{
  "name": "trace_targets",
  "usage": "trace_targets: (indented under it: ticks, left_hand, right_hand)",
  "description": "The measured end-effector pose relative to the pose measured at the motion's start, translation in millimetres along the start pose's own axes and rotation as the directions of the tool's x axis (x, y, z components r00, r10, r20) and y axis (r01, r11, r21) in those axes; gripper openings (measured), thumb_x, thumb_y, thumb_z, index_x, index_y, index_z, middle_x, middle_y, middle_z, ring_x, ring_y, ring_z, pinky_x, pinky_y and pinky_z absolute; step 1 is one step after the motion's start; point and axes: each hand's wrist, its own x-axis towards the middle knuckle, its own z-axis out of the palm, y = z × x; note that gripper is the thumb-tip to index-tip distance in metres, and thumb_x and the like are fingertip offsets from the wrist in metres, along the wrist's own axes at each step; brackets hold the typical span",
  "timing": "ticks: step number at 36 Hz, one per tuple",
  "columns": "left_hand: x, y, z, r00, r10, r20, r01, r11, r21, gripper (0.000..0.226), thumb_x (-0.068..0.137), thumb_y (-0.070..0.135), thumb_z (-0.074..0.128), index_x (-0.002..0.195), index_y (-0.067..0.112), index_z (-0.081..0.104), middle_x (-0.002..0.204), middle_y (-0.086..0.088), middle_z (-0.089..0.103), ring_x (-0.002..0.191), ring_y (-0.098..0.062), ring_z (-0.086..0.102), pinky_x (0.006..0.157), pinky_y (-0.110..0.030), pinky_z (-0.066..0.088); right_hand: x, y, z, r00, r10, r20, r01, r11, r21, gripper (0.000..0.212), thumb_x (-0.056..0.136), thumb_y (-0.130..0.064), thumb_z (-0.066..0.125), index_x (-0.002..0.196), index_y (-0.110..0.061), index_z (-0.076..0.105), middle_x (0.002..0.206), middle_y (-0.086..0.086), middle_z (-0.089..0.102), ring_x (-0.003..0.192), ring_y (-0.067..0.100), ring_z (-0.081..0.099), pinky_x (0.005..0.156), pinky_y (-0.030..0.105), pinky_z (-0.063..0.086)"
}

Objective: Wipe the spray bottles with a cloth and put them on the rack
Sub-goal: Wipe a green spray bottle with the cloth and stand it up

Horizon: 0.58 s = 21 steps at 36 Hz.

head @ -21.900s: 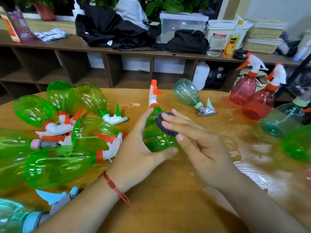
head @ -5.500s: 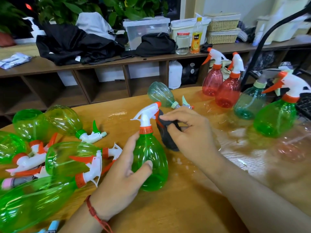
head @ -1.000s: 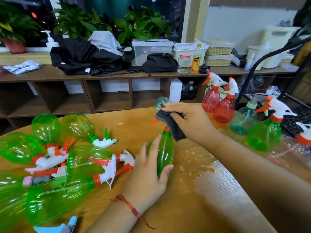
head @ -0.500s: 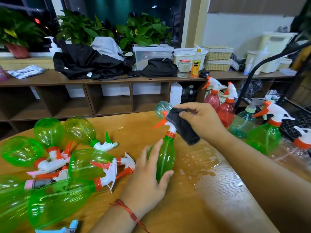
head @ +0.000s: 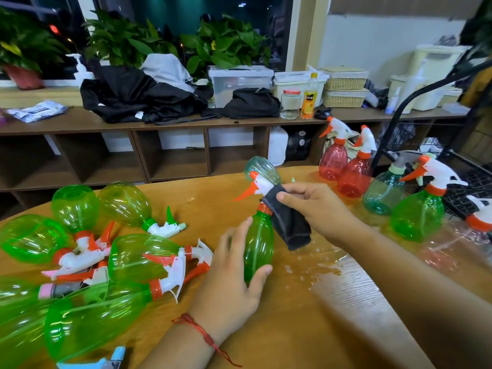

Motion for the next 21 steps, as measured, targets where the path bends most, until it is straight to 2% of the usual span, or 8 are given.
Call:
trace_targets:
  ticks: [4,8,12,15,17,19,21]
  left_hand:
    - [0,3,0,1.000,0.005,-0.010,-0.005,1.000,-0.002,0.087,0.102,0.057,0.058,0.157,0.061,-0.008,0.158,0.029,0.012,0.133,-0.006,0.044,0.099,-0.012,0.039]
    - [0,3,-1,1.000,0.016,-0.013,-0.016,1.000,0.009,0.087,0.101,0.057,0.060,0.158,0.060,-0.006,0.159,0.025,0.015,0.135,-0.007,0.043,0.101,-0.014,0.039]
    - [0,2,-1,0.999,0.004,-0.042,-0.004,1.000,-0.011,0.087,0.100,0.058,0.060,0.159,0.058,-0.003,0.158,0.023,0.018,0.133,0.000,0.037,0.103,-0.014,0.036]
    - [1,-1,-3,0.999,-0.020,-0.040,0.019,0.999,-0.029,0.086,0.099,0.060,0.059,0.158,0.059,-0.004,0.158,0.025,0.017,0.137,-0.003,0.039,0.102,-0.014,0.040]
    - [1,-3,-4,0.998,-0.043,-0.039,0.042,0.998,-0.036,0.086,0.099,0.059,0.059,0.160,0.057,-0.002,0.160,0.024,0.018,0.139,-0.004,0.039,0.099,-0.006,0.035]
    - [2,-5,-5,0.997,-0.054,-0.046,0.052,0.998,-0.044,0.086,0.100,0.057,0.061,0.162,0.053,0.003,0.160,0.023,0.020,0.140,-0.003,0.038,0.092,0.004,0.027]
    - [2,-4,-7,0.998,-0.049,-0.050,0.047,0.998,-0.048,0.085,0.098,0.055,0.065,0.162,0.053,0.008,0.157,0.023,0.024,0.134,0.001,0.039,0.086,0.007,0.028]
  right_hand:
    - [2,-5,-14,0.998,-0.019,-0.063,0.017,0.999,-0.034,0.013,0.101,-0.016,0.071,0.104,-0.017,0.083,0.100,0.005,0.082,0.092,0.022,0.076,0.088,0.045,0.059]
    - [13,-16,-14,0.982,-0.084,-0.167,0.086,0.996,0.005,0.015,0.101,-0.017,0.070,0.111,-0.017,0.082,0.101,0.007,0.082,0.096,0.029,0.079,0.087,0.051,0.063]
    - [20,-22,7,0.981,-0.165,-0.099,0.152,0.981,-0.124,0.018,0.100,-0.014,0.072,0.115,-0.018,0.081,0.103,-0.002,0.082,0.095,0.011,0.076,0.086,0.032,0.062]
    - [17,-12,21,0.981,-0.177,-0.083,0.160,0.972,-0.172,0.029,0.097,-0.010,0.075,0.124,-0.021,0.079,0.118,-0.008,0.079,0.112,0.000,0.070,0.102,0.024,0.055]
    - [12,-5,20,0.980,-0.166,-0.113,0.144,0.973,-0.182,0.031,0.096,-0.011,0.078,0.126,-0.018,0.078,0.120,-0.008,0.078,0.113,0.000,0.070,0.105,0.027,0.055]
    - [5,2,17,0.981,-0.121,-0.152,0.095,0.981,-0.169,0.028,0.093,-0.010,0.079,0.120,-0.018,0.081,0.112,-0.008,0.080,0.103,0.003,0.074,0.099,0.036,0.061]
    - [-3,9,13,0.976,-0.074,-0.205,0.047,0.990,-0.133,0.023,0.092,-0.008,0.081,0.112,-0.019,0.083,0.102,-0.007,0.082,0.094,0.008,0.076,0.092,0.044,0.063]
